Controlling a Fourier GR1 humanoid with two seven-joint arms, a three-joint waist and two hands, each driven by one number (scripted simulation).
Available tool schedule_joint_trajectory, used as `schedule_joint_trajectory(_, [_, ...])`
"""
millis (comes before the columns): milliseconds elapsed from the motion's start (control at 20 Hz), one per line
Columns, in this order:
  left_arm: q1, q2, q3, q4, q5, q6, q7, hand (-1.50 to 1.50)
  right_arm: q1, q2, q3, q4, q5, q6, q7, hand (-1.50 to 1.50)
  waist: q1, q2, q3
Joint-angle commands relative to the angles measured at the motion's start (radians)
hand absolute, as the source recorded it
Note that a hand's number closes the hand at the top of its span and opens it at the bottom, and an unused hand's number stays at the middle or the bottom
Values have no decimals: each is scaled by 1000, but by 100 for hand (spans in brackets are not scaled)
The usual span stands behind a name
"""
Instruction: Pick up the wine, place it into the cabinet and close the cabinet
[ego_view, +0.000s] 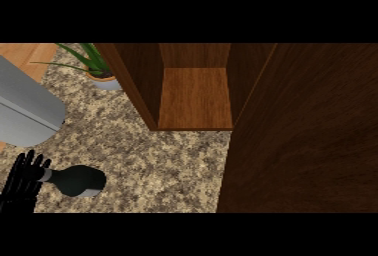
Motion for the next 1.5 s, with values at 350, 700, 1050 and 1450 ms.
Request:
schedule_joint_trajectory(350, [-87,25,5,301,-81,-28,-169,-150,-95,-10,23,-83,-34,-53,154,-150,0,-1,-1])
schedule_joint_trajectory(700, [-187,45,10,516,-95,-53,-270,-150,5,5,17,-101,-41,-24,67,-150,1,1,0])
schedule_joint_trajectory(1050, [-286,99,6,725,-130,-102,-390,-150,-91,-31,-17,-113,-57,-68,174,-150,-5,0,-1])
schedule_joint_trajectory(1450, [-359,90,17,803,-85,-96,-398,150,-4,3,25,-98,-37,-58,83,-150,-1,1,0])
